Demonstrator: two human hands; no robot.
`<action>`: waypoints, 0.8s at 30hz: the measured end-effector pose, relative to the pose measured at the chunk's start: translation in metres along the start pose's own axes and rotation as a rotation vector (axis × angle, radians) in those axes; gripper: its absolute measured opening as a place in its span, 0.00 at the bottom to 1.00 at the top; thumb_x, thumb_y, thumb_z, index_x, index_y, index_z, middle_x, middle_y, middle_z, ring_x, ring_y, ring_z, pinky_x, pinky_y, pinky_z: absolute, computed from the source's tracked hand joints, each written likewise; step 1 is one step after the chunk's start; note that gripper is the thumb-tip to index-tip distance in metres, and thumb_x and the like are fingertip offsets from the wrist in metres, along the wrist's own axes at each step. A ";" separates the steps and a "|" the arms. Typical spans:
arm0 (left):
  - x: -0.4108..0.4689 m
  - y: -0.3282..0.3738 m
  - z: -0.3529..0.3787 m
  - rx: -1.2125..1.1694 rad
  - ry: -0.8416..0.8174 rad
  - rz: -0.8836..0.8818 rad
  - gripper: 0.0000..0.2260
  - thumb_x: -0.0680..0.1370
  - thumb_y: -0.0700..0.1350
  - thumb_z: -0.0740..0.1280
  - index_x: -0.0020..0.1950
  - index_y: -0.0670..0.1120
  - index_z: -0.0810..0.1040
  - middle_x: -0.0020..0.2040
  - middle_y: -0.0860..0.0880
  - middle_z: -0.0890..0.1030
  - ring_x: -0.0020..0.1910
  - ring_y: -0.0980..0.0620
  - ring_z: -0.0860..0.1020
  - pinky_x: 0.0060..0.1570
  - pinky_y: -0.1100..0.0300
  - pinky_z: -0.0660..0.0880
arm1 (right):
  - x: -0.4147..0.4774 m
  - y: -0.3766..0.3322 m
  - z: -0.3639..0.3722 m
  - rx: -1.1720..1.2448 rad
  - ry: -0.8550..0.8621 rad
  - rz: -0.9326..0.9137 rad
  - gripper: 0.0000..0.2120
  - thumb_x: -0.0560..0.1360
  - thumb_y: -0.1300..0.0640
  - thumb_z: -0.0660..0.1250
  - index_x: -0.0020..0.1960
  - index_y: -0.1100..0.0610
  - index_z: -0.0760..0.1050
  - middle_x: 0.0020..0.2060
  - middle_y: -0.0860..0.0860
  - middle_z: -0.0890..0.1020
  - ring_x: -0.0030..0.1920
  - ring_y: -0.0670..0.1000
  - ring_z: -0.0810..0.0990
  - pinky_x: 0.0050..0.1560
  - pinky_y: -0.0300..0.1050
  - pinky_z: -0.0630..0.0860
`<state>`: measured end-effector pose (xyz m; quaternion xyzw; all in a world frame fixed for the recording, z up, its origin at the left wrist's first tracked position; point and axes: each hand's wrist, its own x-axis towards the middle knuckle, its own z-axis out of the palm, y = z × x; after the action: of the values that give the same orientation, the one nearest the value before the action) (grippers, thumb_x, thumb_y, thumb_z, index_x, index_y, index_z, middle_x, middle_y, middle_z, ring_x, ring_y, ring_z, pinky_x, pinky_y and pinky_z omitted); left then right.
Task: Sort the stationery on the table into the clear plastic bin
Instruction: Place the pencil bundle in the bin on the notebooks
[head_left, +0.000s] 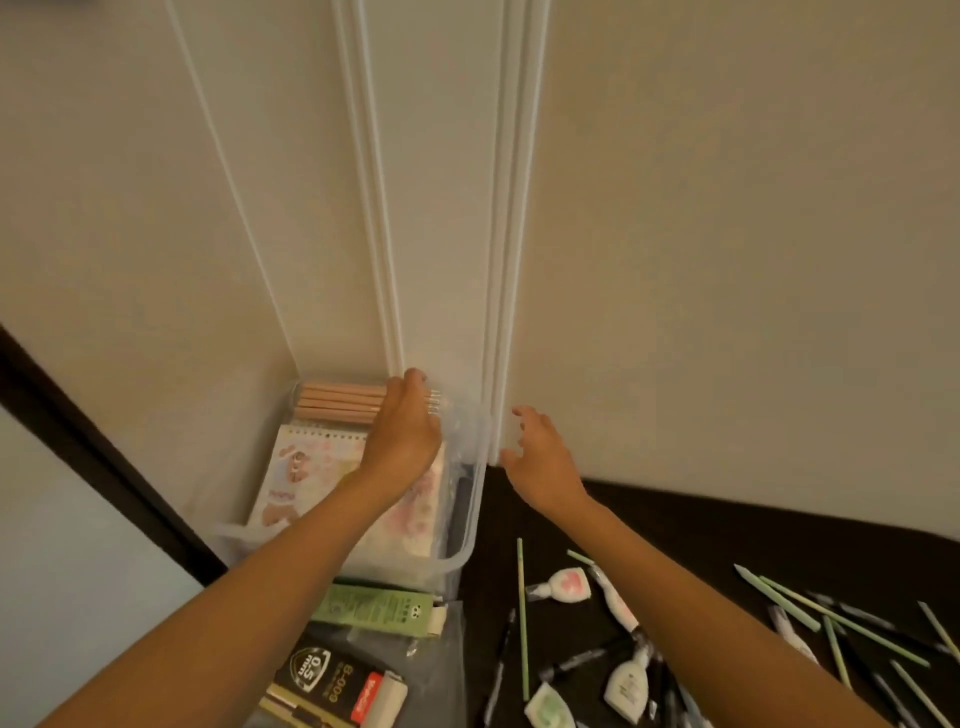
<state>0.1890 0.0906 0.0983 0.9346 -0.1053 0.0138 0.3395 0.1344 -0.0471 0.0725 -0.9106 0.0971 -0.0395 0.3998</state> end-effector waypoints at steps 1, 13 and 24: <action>-0.015 0.011 0.001 0.006 0.004 0.038 0.13 0.78 0.35 0.56 0.62 0.43 0.66 0.59 0.45 0.70 0.49 0.50 0.70 0.46 0.58 0.68 | -0.012 0.004 -0.004 0.017 0.019 0.020 0.20 0.78 0.61 0.61 0.69 0.58 0.63 0.62 0.55 0.70 0.55 0.52 0.74 0.50 0.38 0.67; -0.142 -0.033 0.047 0.619 -0.387 0.073 0.11 0.79 0.40 0.57 0.61 0.41 0.70 0.60 0.42 0.74 0.59 0.42 0.74 0.52 0.53 0.70 | -0.110 0.075 0.026 0.021 -0.114 0.272 0.19 0.77 0.62 0.61 0.67 0.58 0.65 0.50 0.56 0.80 0.46 0.51 0.78 0.47 0.45 0.74; -0.152 -0.115 0.101 0.686 -0.114 -0.056 0.18 0.81 0.55 0.54 0.61 0.42 0.68 0.58 0.43 0.74 0.57 0.45 0.75 0.53 0.54 0.71 | -0.125 0.121 0.099 0.033 -0.113 0.220 0.15 0.77 0.62 0.59 0.64 0.58 0.69 0.45 0.53 0.75 0.33 0.44 0.69 0.36 0.39 0.68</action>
<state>0.0595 0.1405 -0.0664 0.9961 -0.0877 -0.0130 -0.0007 0.0098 -0.0297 -0.0827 -0.8885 0.1730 0.0544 0.4215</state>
